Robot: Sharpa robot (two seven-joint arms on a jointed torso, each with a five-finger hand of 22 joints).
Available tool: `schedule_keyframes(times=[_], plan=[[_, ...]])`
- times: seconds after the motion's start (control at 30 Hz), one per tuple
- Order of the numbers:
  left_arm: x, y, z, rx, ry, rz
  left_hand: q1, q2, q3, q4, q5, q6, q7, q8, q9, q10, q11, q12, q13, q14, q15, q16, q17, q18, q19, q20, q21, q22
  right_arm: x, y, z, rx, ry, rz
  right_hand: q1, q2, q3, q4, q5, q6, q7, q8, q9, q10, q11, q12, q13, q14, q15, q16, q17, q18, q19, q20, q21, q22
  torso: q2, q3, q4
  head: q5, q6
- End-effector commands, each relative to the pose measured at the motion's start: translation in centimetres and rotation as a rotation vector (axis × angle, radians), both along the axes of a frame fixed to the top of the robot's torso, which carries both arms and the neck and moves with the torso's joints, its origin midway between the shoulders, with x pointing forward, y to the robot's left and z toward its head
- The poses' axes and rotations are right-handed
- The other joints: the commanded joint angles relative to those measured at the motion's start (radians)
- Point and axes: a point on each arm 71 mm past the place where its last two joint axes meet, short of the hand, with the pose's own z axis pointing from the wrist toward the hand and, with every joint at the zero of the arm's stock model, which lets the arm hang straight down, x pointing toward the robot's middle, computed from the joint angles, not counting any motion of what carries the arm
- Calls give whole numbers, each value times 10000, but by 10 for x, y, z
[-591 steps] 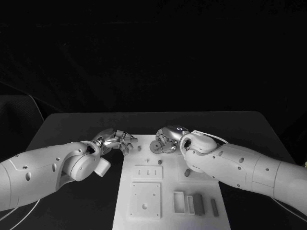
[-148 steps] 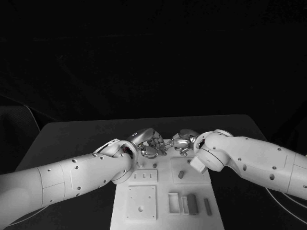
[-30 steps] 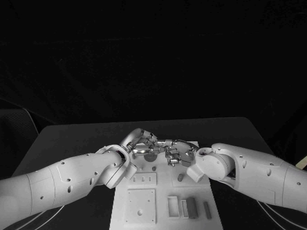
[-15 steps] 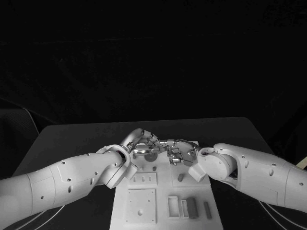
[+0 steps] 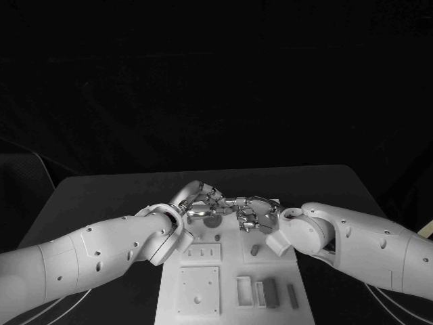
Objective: Assemble the parts on the task board
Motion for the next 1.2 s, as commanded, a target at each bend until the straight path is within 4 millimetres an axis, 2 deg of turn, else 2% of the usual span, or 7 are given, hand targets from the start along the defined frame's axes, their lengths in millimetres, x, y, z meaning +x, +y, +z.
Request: schedule_keyframes(times=[0.03, 0.27, 0.53, 0.63, 0.83, 1.07, 1.2], plan=[[-1, -4, 1, -50, -75, -170, -16, 114, 38, -10, 45, 374, -317, 68, 16, -77, -13, 43, -1, -67, 18, -48, 18, -159, -85, 14, -48, -10, -1, 4, 1, 198, -125, 113, 154, 14, 36, -28, 20, 241, 135, 59, 21, 54, 10, 62, -10, 55, -16, 66, -13, 6, -12, -94, 460, 18, 0, 0, 0, -4, -6], [-1, -5, 2, -55, -79, -181, -12, 115, 40, -15, 44, 377, -316, 69, 16, -80, -12, 45, -1, -71, 18, -50, 21, -161, -91, 15, -50, -10, -2, 5, 1, 225, -60, 168, 62, -420, -182, 146, -19, -64, 192, -137, -52, 34, 22, 60, -57, 21, 1, 71, -71, -40, -49, -69, 496, 3, -2, 0, -5, -6, -6], [-1, -5, 1, -54, -82, -175, -6, 116, 43, -21, 44, 380, -315, 71, 16, -83, -11, 48, 0, -76, 19, -52, 26, -163, -98, 16, -51, -11, -2, 5, 1, 251, -52, 185, -6, -522, -244, 194, -21, -173, 204, -204, -83, 16, 29, 54, -73, 1, 11, 65, -92, -50, -61, -65, 498, -7, -1, -1, 0, -17, -13], [-1, -6, 2, -61, -97, -172, -4, 117, 44, -22, 45, 381, -315, 72, 16, -83, -11, 49, 0, -77, 19, -53, 27, -164, -100, 16, -52, -11, -3, 7, 0, 237, 34, 311, -89, -647, -311, 244, -21, -290, 216, -271, -118, -6, 37, 49, -89, -24, 22, 57, -115, -58, -78, -62, 494, -20, -1, 0, -6, -18, 3], [-2, -8, 2, -79, -107, -206, 0, 119, 47, -25, 45, 384, -314, 74, 17, -85, -10, 51, 1, -80, 19, -54, 31, -165, -105, 16, -52, -11, -4, 9, -1, 222, 112, 416, -392, -810, -453, 426, -16, -920, 277, -549, -305, -203, 88, -9, -154, -187, 82, -7, -204, -84, -172, -61, 447, -83, -5, -3, -10, -19, 11], [-1, -8, 1, -81, -106, -206, 4, 123, 50, -28, 46, 388, -313, 75, 17, -86, -9, 54, 2, -83, 20, -55, 35, -167, -109, 17, -53, -10, -4, 10, -1, 293, 70, 414, -439, -762, -455, 465, -9, -941, 273, -542, -315, -225, 95, -10, -160, -207, 89, -12, -215, -87, -183, -62, 441, -91, -2, 0, -1, -23, 13], [-2, -8, 1, -81, -102, -208, 6, 124, 51, -30, 46, 389, -312, 76, 17, -87, -8, 56, 2, -84, 20, -56, 36, -167, -111, 17, -53, -10, -2, 8, 0, 318, -30, 254, -435, -632, -418, 477, 3, -811, 252, -445, -288, -247, 102, 4, -165, -218, 92, 0, -225, -84, -192, -67, 447, -100, -2, -3, -2, -25, 10]])
